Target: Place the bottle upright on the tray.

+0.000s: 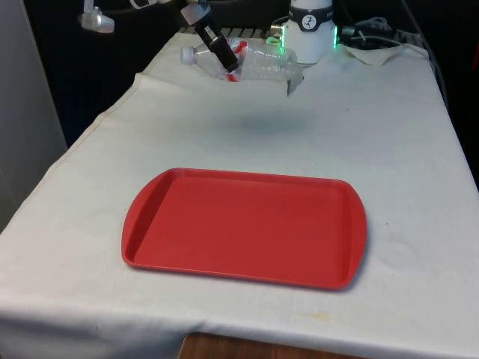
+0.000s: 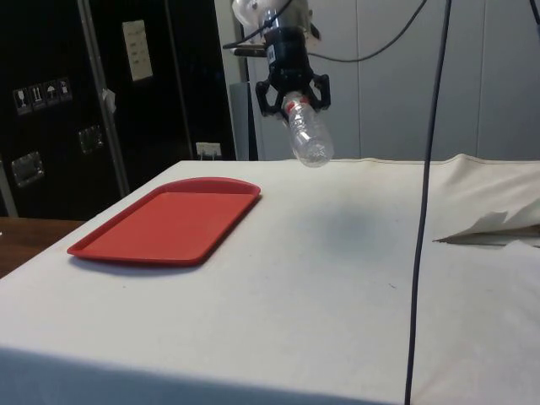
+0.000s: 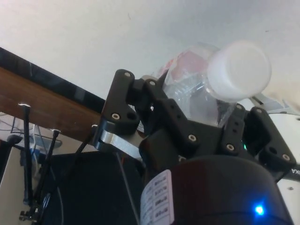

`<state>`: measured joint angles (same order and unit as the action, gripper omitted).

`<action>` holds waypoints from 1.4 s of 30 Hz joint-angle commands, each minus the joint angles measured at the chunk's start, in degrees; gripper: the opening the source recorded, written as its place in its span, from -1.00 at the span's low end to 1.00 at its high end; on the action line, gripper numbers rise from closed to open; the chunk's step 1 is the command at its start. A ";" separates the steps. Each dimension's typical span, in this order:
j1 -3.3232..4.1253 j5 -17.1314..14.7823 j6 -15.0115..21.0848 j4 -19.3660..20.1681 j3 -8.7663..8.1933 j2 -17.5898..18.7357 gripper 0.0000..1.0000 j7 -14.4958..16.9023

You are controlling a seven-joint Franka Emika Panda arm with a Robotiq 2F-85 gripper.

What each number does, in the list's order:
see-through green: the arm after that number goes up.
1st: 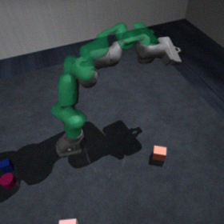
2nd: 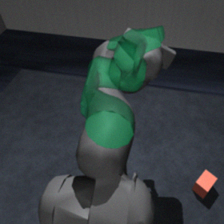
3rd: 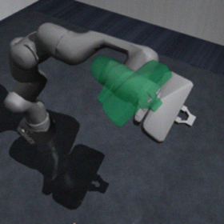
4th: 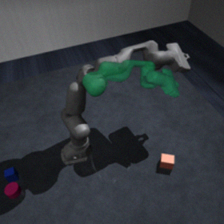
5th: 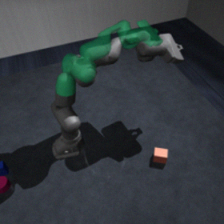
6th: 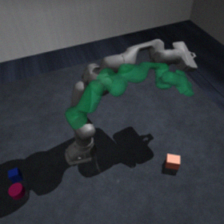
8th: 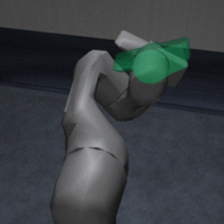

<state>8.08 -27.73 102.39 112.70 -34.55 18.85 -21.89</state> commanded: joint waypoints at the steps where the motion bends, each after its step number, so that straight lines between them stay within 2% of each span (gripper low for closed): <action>1: 0.52 0.63 1.20 0.52 -0.11 -0.80 -1.00 -0.69; 3: 0.52 1.15 1.60 0.46 0.06 -1.20 -1.00 -1.09; 4: 0.06 0.74 0.52 0.00 0.29 -0.57 -1.00 -0.57; 5: 0.57 1.32 1.78 0.46 0.11 -1.32 -1.00 -1.26; 9: 0.74 1.95 2.41 0.52 0.34 -1.83 -1.00 -1.66; 12: 0.74 2.52 2.81 0.52 0.57 -2.23 -1.00 -2.06; 13: 0.29 2.35 1.89 0.00 0.86 -1.78 -1.00 -1.66; 14: 0.74 2.86 3.21 0.52 0.74 -2.46 -1.00 -2.29; 16: 0.80 3.15 3.61 0.52 0.97 -2.75 -1.00 -2.52; 21: 0.80 4.07 4.76 0.63 1.55 -3.38 -1.00 -3.15; 22: 0.29 3.55 3.44 0.00 1.66 -2.69 -1.00 -2.58; 23: 0.80 4.24 4.93 0.57 1.66 -3.50 -1.00 -3.27; 29: 0.80 5.56 6.19 0.63 2.35 -4.24 -1.00 -4.13; 30: 0.34 4.98 4.98 0.06 2.52 -3.61 -1.00 -3.50; 31: 0.80 5.73 6.42 0.63 2.46 -4.35 -1.00 -4.30; 38: 0.74 7.28 7.85 0.29 3.55 -4.87 -1.00 -6.07; 39: 0.34 6.88 6.93 0.06 3.72 -4.53 -1.00 -5.39; 40: 0.69 7.45 8.08 0.23 3.72 -4.87 -1.00 -6.36; 42: 0.63 7.96 8.71 -0.11 4.13 -4.76 -1.00 -7.39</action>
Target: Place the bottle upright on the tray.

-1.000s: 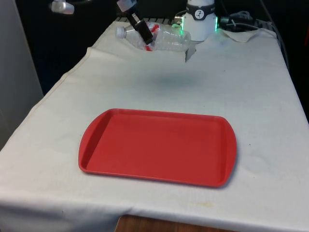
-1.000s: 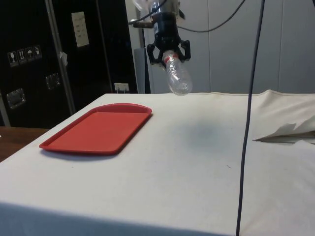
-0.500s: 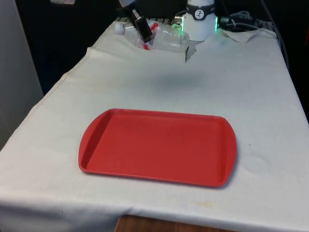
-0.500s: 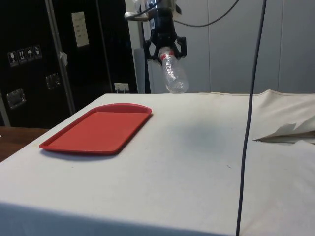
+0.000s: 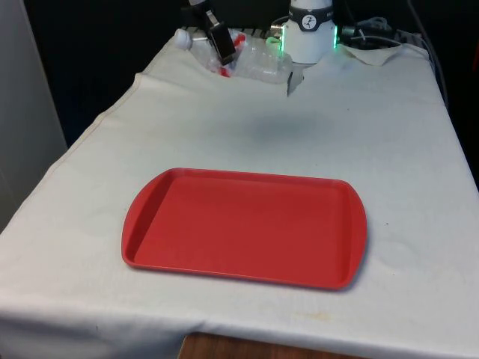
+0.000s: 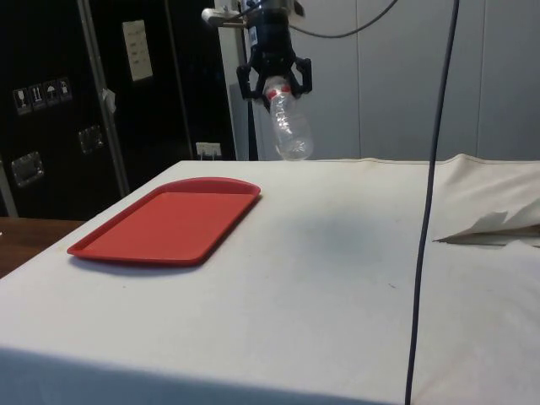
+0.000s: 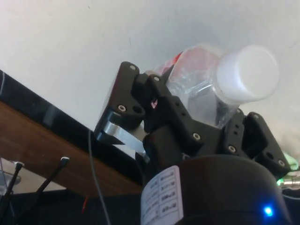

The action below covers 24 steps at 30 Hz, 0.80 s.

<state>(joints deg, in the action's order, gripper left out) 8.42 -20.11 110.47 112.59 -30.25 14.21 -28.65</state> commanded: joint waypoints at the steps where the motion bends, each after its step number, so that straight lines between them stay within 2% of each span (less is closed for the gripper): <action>1: 0.29 0.57 0.86 -0.11 -0.06 -0.06 -1.00 -0.97; 5: 0.23 1.26 1.83 -0.57 0.40 0.17 -1.00 -2.29; 6: 0.00 0.97 1.43 -0.40 0.57 0.06 -1.00 -1.78; 7: 0.23 1.43 2.06 -0.69 0.52 0.17 -1.00 -2.64; 14: 0.23 3.21 4.07 -2.06 1.38 0.63 -1.00 -5.96; 15: 0.00 2.75 3.55 -1.72 1.49 0.46 -1.00 -5.16; 16: 0.23 3.38 4.24 -2.18 1.49 0.69 -1.00 -6.30; 24: 0.17 5.21 5.79 -3.61 2.06 1.26 -1.00 -9.63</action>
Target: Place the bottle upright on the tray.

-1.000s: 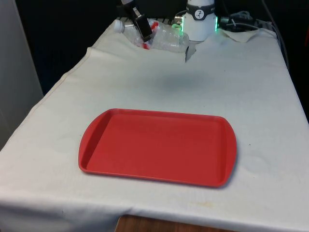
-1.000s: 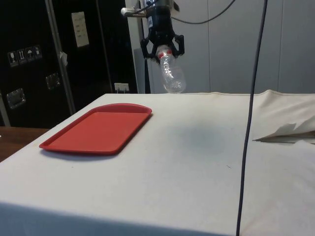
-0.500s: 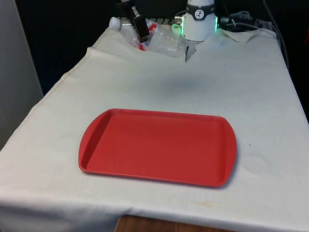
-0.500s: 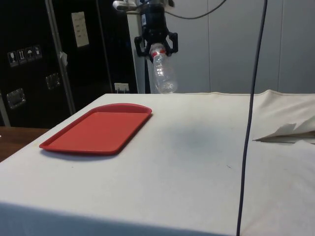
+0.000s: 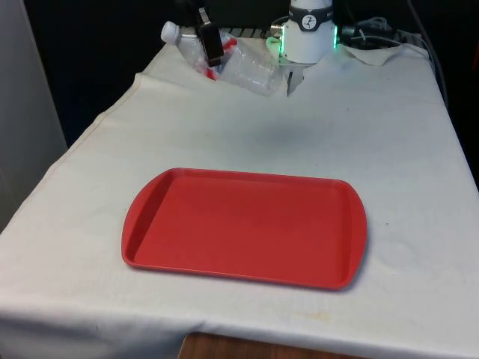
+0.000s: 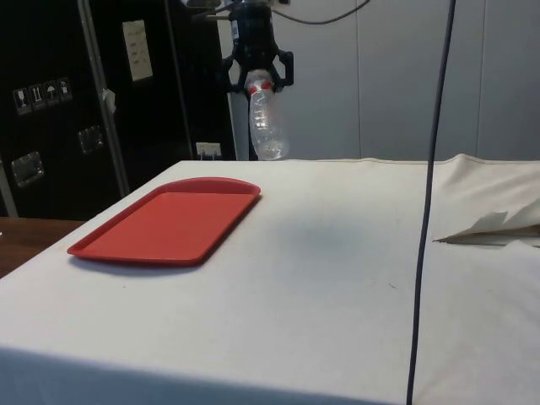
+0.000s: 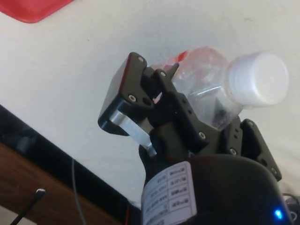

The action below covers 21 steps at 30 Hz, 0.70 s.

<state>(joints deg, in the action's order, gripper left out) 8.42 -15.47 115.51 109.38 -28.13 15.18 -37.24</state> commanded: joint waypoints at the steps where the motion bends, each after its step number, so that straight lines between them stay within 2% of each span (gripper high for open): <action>1: 0.00 0.23 0.29 -0.11 0.06 0.06 -1.00 -0.34; 2: 0.23 0.74 0.97 -0.52 0.00 0.34 -1.00 -1.43; 8: 0.17 2.41 2.06 -1.60 0.40 0.86 -1.00 -4.07; 11: 0.00 2.35 1.72 -1.60 0.57 0.80 -1.00 -3.90; 13: 0.23 3.32 2.58 -2.35 0.46 1.26 -1.00 -5.50; 18: 0.17 4.93 3.32 -3.50 0.63 1.89 -1.00 -7.91; 21: 0.00 5.16 3.04 -3.72 0.86 1.95 -1.00 -8.19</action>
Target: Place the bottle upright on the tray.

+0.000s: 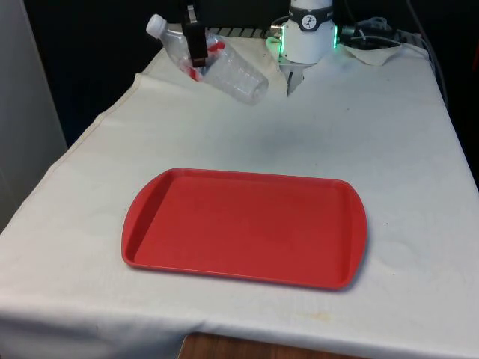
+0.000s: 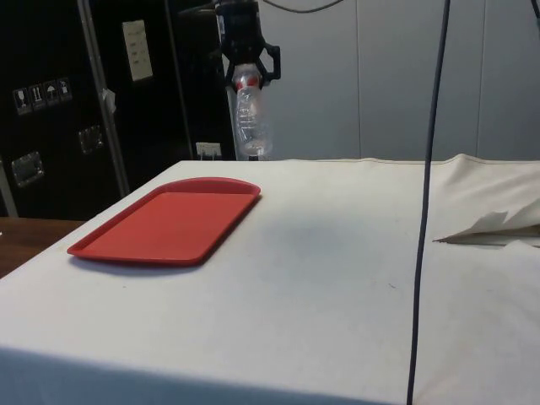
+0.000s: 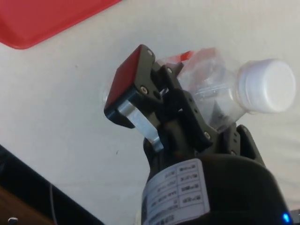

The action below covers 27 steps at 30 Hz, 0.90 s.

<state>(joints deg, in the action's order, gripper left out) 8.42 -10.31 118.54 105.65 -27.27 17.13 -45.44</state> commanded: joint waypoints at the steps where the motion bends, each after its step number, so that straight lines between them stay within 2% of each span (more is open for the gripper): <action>1: 0.17 0.52 0.52 -0.34 -0.17 0.29 -1.00 -0.86; 7: 0.23 2.41 0.97 -1.89 0.00 1.09 -1.00 -3.61; 8: 0.00 1.95 0.52 -1.60 0.17 0.86 -1.00 -2.86; 9: 0.23 2.69 1.03 -2.12 0.00 1.20 -1.00 -4.01; 15: 0.17 4.81 1.26 -3.67 0.17 2.01 -1.00 -6.88; 16: 0.00 4.41 0.74 -3.44 0.34 1.78 -1.00 -6.19; 18: 0.17 5.79 1.32 -4.30 0.17 2.35 -1.00 -8.14; 23: 0.23 7.28 1.26 -5.44 0.23 3.04 -1.00 -10.08; 24: 0.00 6.93 0.80 -5.27 0.46 2.86 -1.00 -9.45; 25: 0.23 7.56 1.26 -5.61 0.23 3.15 -1.00 -10.49; 27: 0.23 8.54 1.26 -6.25 0.29 3.50 -1.00 -11.63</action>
<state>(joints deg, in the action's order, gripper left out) 8.42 -2.01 119.35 99.52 -26.76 20.45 -56.55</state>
